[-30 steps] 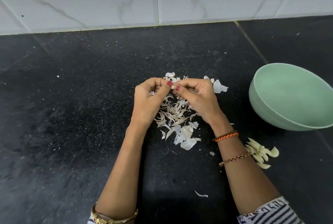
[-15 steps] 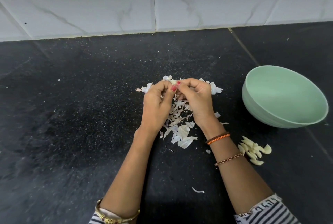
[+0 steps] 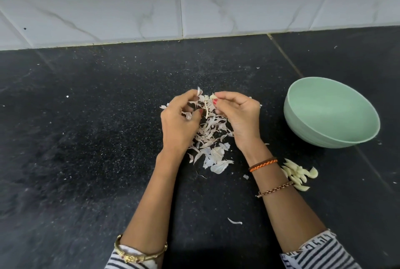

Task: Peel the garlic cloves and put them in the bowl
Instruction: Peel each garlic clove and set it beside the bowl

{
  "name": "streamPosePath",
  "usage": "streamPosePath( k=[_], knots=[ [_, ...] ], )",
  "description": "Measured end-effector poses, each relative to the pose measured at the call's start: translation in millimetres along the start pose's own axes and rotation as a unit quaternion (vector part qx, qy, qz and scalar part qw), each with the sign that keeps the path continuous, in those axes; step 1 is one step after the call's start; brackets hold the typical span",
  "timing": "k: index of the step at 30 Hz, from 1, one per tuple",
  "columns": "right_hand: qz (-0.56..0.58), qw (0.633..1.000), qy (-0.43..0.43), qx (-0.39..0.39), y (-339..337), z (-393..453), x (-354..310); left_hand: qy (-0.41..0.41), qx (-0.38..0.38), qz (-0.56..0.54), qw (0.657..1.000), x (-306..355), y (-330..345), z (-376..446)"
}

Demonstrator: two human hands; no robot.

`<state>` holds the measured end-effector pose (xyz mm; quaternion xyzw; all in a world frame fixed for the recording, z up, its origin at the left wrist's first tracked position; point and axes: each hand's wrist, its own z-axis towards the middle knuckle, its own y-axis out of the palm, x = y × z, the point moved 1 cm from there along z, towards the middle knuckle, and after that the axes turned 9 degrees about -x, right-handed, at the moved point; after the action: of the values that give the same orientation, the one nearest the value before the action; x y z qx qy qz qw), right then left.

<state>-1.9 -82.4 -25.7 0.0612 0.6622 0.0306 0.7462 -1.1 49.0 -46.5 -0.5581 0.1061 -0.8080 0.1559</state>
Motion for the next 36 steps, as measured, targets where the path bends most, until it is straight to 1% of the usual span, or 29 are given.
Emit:
streamPosePath(
  k=[3,6,8,10,12,14,15,17,19,21,24,28,30,33,36],
  knots=[
    [-0.077,0.996,-0.049,-0.014,0.7,-0.4,2.3,-0.037,-0.008,-0.082,0.996,8.0,-1.1,0.8],
    [-0.133,0.988,-0.080,-0.023,1.7,-0.2,4.9,-0.043,-0.009,-0.110,0.993,12.1,-0.7,0.8],
    [-0.146,0.984,-0.095,-0.030,2.6,0.1,4.8,-0.058,-0.005,-0.128,0.990,12.1,-1.0,0.5],
    [-0.155,0.982,-0.101,-0.031,2.4,-0.3,4.0,-0.082,-0.005,-0.176,0.981,13.5,-1.3,1.6],
    [-0.215,0.972,-0.098,-0.009,0.8,-2.0,5.8,-0.106,-0.003,-0.231,0.967,15.6,-0.4,1.6],
    [-0.310,0.945,-0.091,0.048,-0.4,-5.7,7.9,-0.117,0.006,-0.247,0.962,16.8,-0.6,1.3],
    [-0.316,0.942,-0.084,0.072,-0.1,-6.8,8.5,-0.115,0.009,-0.243,0.963,16.6,-1.5,0.6],
    [-0.253,0.961,-0.082,0.079,1.1,-6.8,4.6,-0.104,0.006,-0.228,0.968,15.5,-3.2,0.1],
    [-0.166,0.983,-0.068,0.024,2.1,-4.6,-1.1,-0.097,0.001,-0.205,0.974,14.1,-4.2,0.6],
    [-0.115,0.992,-0.034,-0.024,3.5,-3.7,-4.5,-0.093,-0.006,-0.189,0.977,13.5,-4.7,0.7],
    [-0.126,0.991,-0.004,-0.042,4.3,-5.9,-5.4,-0.087,-0.022,-0.193,0.977,14.8,-6.9,-1.2],
    [-0.094,0.994,0.019,-0.058,-3.5,-15.5,-9.4,-0.084,-0.067,-0.194,0.975,21.8,-5.6,-6.4],
    [-0.092,0.995,0.009,-0.047,-10.3,-23.9,-13.0,-0.087,-0.075,-0.191,0.975,26.2,-2.0,-10.0],
    [-0.133,0.991,-0.014,0.014,-23.5,-37.3,-17.5,-0.088,-0.052,-0.159,0.982,29.5,0.4,-15.9],
    [-0.233,0.969,-0.053,0.069,-36.3,-55.0,-17.3,-0.026,-0.055,0.003,0.998,32.2,4.4,-20.9]
  ],
)
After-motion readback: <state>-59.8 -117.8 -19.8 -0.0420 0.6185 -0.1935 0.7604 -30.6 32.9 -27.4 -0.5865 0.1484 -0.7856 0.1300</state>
